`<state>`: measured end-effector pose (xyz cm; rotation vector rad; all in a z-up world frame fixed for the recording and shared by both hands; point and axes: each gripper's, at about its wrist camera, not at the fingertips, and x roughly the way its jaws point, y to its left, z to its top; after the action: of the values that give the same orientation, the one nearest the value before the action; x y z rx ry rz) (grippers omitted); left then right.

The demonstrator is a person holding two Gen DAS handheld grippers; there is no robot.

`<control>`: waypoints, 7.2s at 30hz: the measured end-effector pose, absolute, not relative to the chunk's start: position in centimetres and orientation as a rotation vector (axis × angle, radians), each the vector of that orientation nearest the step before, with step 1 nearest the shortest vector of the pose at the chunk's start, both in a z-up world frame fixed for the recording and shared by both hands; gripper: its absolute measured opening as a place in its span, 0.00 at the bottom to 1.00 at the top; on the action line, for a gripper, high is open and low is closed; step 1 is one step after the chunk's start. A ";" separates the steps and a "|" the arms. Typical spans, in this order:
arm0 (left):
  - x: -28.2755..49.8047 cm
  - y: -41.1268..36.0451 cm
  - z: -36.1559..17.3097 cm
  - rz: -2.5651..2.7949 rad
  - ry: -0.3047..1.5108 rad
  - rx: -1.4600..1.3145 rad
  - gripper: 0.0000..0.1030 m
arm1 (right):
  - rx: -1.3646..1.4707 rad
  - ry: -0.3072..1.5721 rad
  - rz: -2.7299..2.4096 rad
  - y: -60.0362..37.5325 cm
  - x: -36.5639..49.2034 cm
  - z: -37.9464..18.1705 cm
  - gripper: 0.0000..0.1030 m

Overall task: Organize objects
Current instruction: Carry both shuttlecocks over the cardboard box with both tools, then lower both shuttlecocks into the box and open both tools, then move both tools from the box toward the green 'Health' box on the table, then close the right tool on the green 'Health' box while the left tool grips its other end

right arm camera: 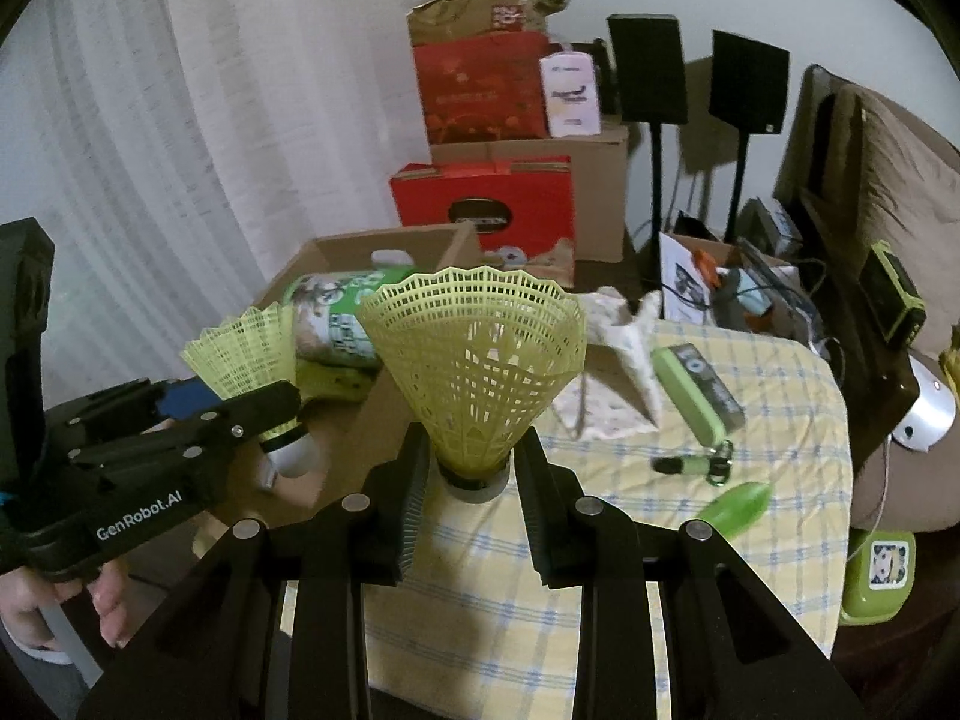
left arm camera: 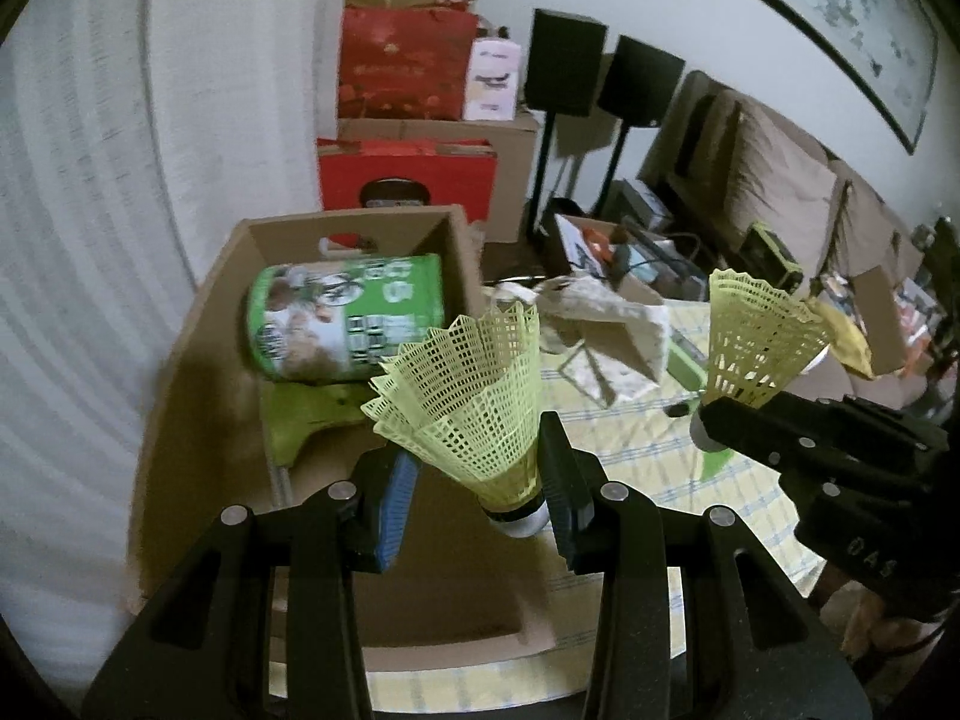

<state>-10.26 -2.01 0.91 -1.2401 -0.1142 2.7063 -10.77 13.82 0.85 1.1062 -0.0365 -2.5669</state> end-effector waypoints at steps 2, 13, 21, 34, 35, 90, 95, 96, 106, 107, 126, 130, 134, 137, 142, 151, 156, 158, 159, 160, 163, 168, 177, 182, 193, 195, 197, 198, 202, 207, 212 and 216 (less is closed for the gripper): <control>-10.2 -2.9 0.8 2.715 -0.113 -1.252 0.35 | 1.103 -0.032 -2.555 12.9 -10.9 0.9 0.28; -10.2 -6.6 -0.1 2.758 -0.124 -1.293 0.35 | 1.100 0.004 -2.482 7.8 -11.6 0.3 0.28; -10.5 -8.4 -1.5 2.747 -0.164 -1.339 0.36 | 1.106 0.029 -2.442 5.0 -11.8 -0.7 0.28; -11.3 -8.5 -3.8 2.673 -0.175 -1.445 0.41 | 1.164 0.057 -2.377 3.1 -11.8 -3.2 0.31; -11.3 -8.5 -3.7 2.678 -0.177 -1.445 0.44 | 1.162 0.053 -2.379 3.2 -11.8 -3.2 0.32; -10.7 3.2 -0.5 2.578 -0.100 -1.235 1.00 | 1.163 -0.073 -2.810 25.0 -9.7 0.6 0.97; -10.7 5.3 -0.8 2.559 -0.091 -1.216 1.00 | 1.181 -0.115 -2.831 26.9 -9.6 -0.1 0.97; -10.9 5.7 -1.0 2.543 -0.102 -1.214 1.00 | 1.186 -0.122 -2.834 27.2 -9.6 -0.2 0.97; -11.4 10.7 -3.1 2.453 -0.074 -1.196 1.00 | 1.234 -0.199 -2.866 31.1 -9.5 -2.0 0.97; -11.6 11.1 -3.4 2.443 -0.074 -1.202 1.00 | 1.238 -0.209 -2.867 31.4 -9.5 -2.2 0.97; -15.1 12.8 -6.6 2.410 -0.099 -1.282 1.00 | 1.284 -0.198 -2.845 32.8 -12.0 -4.8 0.97; -16.9 12.9 -6.2 2.435 -0.105 -1.293 1.00 | 1.273 -0.153 -2.832 32.1 -13.6 -5.0 0.97; -19.2 13.2 -6.0 2.442 -0.147 -1.314 1.00 | 1.267 -0.081 -2.806 30.9 -15.7 -5.7 0.97; -20.6 13.6 -5.9 2.455 -0.153 -1.321 1.00 | 1.271 -0.025 -2.785 30.1 -17.2 -6.3 0.96; -22.9 14.2 -6.3 2.442 -0.199 -1.366 1.00 | 1.273 0.036 -2.752 29.1 -19.3 -7.4 0.95; -26.1 14.7 -8.6 2.436 -0.265 -1.478 0.99 | 1.295 0.063 -2.705 28.9 -22.8 -9.4 0.91; -27.4 14.5 -10.1 2.414 -0.350 -1.519 0.89 | 1.312 0.075 -2.652 28.5 -23.9 -10.7 0.91; -27.9 14.7 -10.6 2.382 -0.349 -1.542 0.70 | 1.319 0.100 -2.639 28.2 -24.3 -11.2 0.90; -28.2 14.9 -11.0 2.344 -0.355 -1.562 0.64 | 1.321 0.108 -2.633 28.0 -24.5 -11.3 0.89; -28.5 14.9 -11.4 2.312 -0.366 -1.579 0.57 | 1.326 0.116 -2.626 27.9 -24.7 -11.5 0.88; -28.6 14.9 -11.5 2.320 -0.372 -1.573 0.49 | 1.342 0.136 -2.602 27.6 -25.5 -12.1 0.84; -28.6 14.8 -11.7 2.322 -0.357 -1.574 0.28 | 1.367 0.154 -2.584 27.5 -26.6 -12.8 0.75; -28.2 14.7 -11.9 2.329 -0.321 -1.564 0.14 | 1.424 0.158 -2.557 27.8 -27.7 -14.5 0.65; -27.9 14.9 -11.4 2.334 -0.311 -1.535 0.10 | 1.423 0.190 -2.540 27.6 -27.9 -14.5 0.49; -26.3 14.5 -7.5 2.369 -0.279 -1.433 0.10 | 1.381 0.109 -2.578 27.4 -26.3 -12.7 0.42; -25.9 14.3 -6.6 2.375 -0.275 -1.413 0.10 | 1.359 0.094 -2.591 27.3 -25.8 -11.9 0.42; -25.5 14.1 -5.7 2.386 -0.268 -1.392 0.10 | 1.345 0.080 -2.608 27.2 -25.2 -10.9 0.42; -25.2 14.1 -5.2 2.391 -0.260 -1.380 0.08 | 1.335 0.074 -2.614 27.1 -25.0 -10.5 0.42; -24.6 13.8 -4.0 2.400 -0.245 -1.363 0.02 | 1.291 0.067 -2.636 26.4 -23.8 -8.1 0.42; -24.2 13.4 -3.7 2.405 -0.261 -1.372 0.01 | 1.262 0.076 -2.673 25.5 -22.2 -5.9 0.42; -24.9 12.9 -5.8 2.369 -0.344 -1.461 0.46 | 1.269 0.053 -2.671 25.6 -21.1 -5.7 0.42; -25.6 12.6 -7.5 2.389 -0.378 -1.493 0.61 | 1.279 0.019 -2.662 26.3 -21.0 -6.2 0.42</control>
<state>-25.58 12.65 -7.54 -1.4926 -0.3775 2.3887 -20.96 26.30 -6.21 1.2795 0.0194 -2.6617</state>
